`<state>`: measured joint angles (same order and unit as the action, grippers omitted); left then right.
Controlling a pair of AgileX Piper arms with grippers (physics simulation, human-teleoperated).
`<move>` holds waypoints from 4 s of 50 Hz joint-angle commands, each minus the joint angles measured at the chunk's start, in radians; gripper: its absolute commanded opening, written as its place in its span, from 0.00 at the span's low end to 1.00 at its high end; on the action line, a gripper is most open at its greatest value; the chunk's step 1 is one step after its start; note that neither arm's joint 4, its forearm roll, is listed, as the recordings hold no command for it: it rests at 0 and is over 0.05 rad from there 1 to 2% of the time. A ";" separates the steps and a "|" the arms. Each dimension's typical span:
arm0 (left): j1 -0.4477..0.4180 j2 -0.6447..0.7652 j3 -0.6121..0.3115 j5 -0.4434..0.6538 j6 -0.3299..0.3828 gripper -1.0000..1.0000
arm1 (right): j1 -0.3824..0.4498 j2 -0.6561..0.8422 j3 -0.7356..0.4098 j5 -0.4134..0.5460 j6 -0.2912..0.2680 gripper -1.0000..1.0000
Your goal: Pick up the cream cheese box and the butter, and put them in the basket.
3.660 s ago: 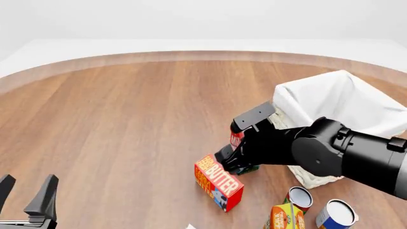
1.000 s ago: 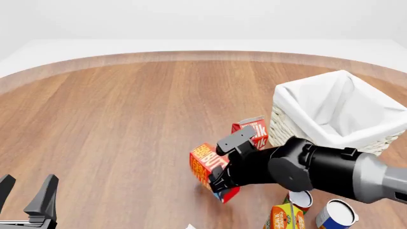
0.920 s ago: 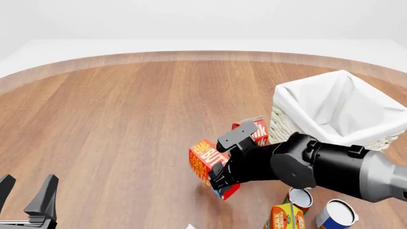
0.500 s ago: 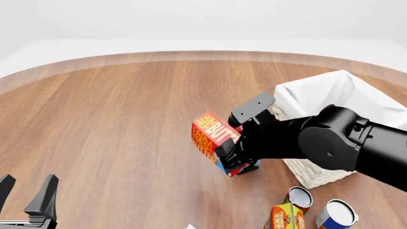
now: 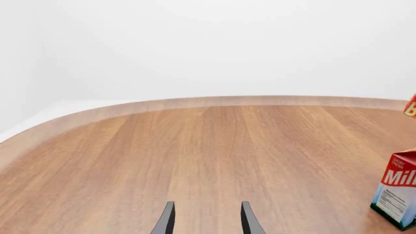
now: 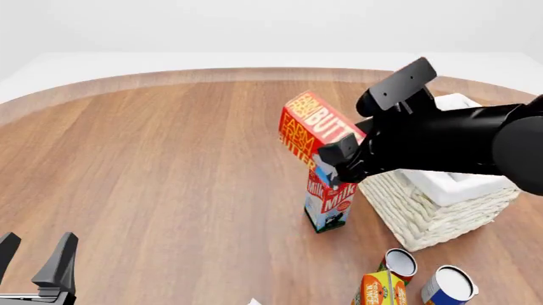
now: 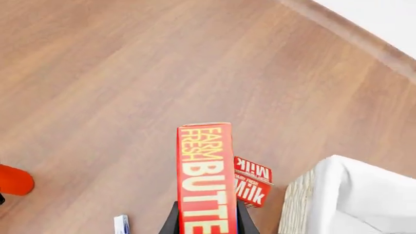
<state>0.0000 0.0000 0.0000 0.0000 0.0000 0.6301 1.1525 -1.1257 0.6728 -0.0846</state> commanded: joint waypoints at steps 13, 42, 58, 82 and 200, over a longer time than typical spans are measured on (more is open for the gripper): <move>0.000 0.000 0.000 0.000 0.000 1.00 | -0.154 -0.110 -0.150 0.062 -0.023 0.00; 0.000 0.000 0.000 0.000 0.000 1.00 | -0.420 -0.163 -0.113 -0.001 0.106 0.00; 0.000 0.000 0.000 0.000 0.000 1.00 | -0.522 -0.187 -0.079 -0.010 0.157 0.00; 0.000 0.000 0.000 0.000 0.000 1.00 | -0.577 -0.145 0.077 -0.175 0.317 0.00; 0.000 0.000 0.000 0.000 0.000 1.00 | -0.698 0.067 0.259 -0.494 0.499 0.00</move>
<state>0.0000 0.0000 0.0000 0.0000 0.0000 -0.0616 1.2095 -0.8449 0.1938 0.4026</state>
